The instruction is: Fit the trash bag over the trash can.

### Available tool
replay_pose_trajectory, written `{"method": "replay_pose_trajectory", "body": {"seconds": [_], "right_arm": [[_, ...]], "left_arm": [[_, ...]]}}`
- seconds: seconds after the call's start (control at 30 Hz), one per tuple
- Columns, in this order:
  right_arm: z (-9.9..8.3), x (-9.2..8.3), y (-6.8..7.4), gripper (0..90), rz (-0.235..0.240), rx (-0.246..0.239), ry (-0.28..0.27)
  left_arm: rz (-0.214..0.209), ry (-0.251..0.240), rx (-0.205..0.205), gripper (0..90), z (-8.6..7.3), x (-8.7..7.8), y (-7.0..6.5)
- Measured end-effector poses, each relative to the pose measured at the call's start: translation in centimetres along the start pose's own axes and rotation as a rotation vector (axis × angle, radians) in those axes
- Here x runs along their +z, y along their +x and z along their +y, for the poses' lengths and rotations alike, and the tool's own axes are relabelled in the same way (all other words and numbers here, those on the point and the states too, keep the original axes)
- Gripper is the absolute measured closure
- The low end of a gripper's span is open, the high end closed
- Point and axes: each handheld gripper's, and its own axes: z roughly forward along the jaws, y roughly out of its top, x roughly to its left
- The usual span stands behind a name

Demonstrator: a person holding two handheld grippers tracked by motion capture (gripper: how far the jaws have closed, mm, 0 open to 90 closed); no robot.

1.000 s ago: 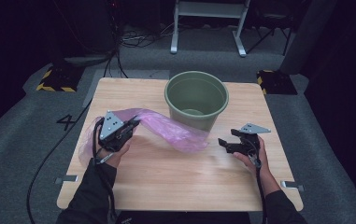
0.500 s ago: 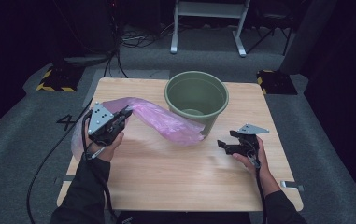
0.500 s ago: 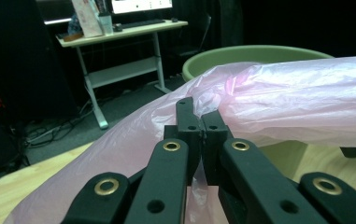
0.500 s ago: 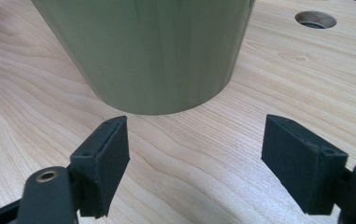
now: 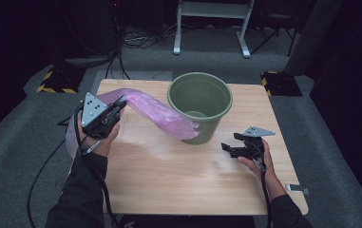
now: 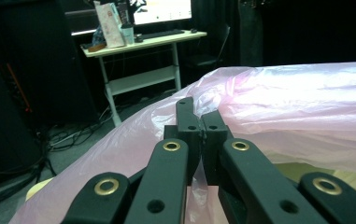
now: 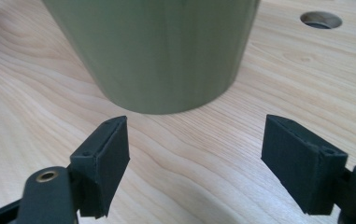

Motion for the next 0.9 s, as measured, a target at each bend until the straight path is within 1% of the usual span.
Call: {"method": "replay_pose_trajectory", "body": {"seconds": [0.03, 0.07, 0.1, 0.13, 0.2, 0.27, 0.3, 0.33, 0.4, 0.53, 0.63, 0.73, 0.83, 0.9], "right_arm": [[0.3, -0.4, 0.4, 23.2, -0.002, -0.028, -0.016], [0.6, -0.7, 0.7, 23.1, 0.005, -0.039, -0.031], [1.0, -1.2, 1.3, 22.5, 0.011, -0.06, -0.059], [1.4, -1.6, 1.7, 22.2, 0.023, -0.083, -0.09], [2.2, -2.3, 2.6, 21.6, 0.061, -0.107, -0.137], [2.8, -2.8, 3.5, 21.6, 0.072, -0.14, -0.165], [3.2, -3.1, 4.3, 21.6, 0.083, -0.164, -0.188], [3.3, -3.2, 4.6, 21.6, 0.087, -0.169, -0.189], [3.8, -3.4, 5.8, 21.7, 0.105, -0.208, -0.201], [4.9, -4.2, 7.8, 22.5, 0.131, -0.258, -0.231], [5.8, -4.7, 9.0, 22.4, 0.139, -0.296, -0.256], [6.6, -5.2, 9.9, 22.1, 0.15, -0.313, -0.294], [7.3, -5.2, 10.9, 19.0, 0.181, -0.342, -0.295], [7.6, -5.0, 11.7, 15.7, 0.207, -0.363, -0.285]], "left_arm": [[0.0, 0.0, 0.0, 89.5, 0.1, 0.1, 0.0], [0.005, 0.0, 0.005, 89.5, 0.2, 0.2, -0.1], [0.008, -0.001, 0.006, 89.5, 0.3, 0.2, -0.2], [0.006, -0.003, 0.005, 89.5, 0.4, 0.3, -0.2], [-0.003, -0.001, 0.011, 89.5, 0.4, 0.4, -0.5], [-0.007, 0.003, 0.02, 89.5, 0.4, 0.6, -0.8], [-0.007, 0.004, 0.022, 89.5, 0.4, 0.6, -0.8], [-0.006, 0.003, 0.025, 89.5, 0.4, 0.6, -0.9], [-0.007, 0.005, 0.037, 89.5, 0.5, 0.6, -1.1], [-0.018, 0.011, 0.045, 89.5, 0.7, 0.7, -1.4], [-0.023, 0.015, 0.055, 89.5, 0.7, 0.8, -1.9], [-0.027, 0.014, 0.065, 89.6, 0.8, 0.9, -2.3], [-0.031, 0.022, 0.072, 89.5, 0.9, 1.2, -2.7], [-0.036, 0.024, 0.081, 89.6, 0.9, 1.3, -2.9]]}}
